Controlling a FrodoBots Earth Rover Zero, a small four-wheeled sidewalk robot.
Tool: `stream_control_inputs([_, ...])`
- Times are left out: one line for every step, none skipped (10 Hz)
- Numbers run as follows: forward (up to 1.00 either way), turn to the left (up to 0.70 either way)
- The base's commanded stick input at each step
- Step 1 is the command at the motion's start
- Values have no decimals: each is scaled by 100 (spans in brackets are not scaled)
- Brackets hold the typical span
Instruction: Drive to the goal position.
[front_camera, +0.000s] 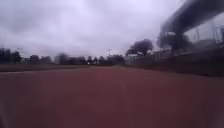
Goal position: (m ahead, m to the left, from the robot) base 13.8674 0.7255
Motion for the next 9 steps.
stream_control_inputs([70, 0])
stream_control_inputs([70, 0])
stream_control_inputs([70, 0])
stream_control_inputs([70, 0])
stream_control_inputs([70, 0])
stream_control_inputs([70, 0])
stream_control_inputs([70, 0])
stream_control_inputs([70, 0])
stream_control_inputs([70, 0])
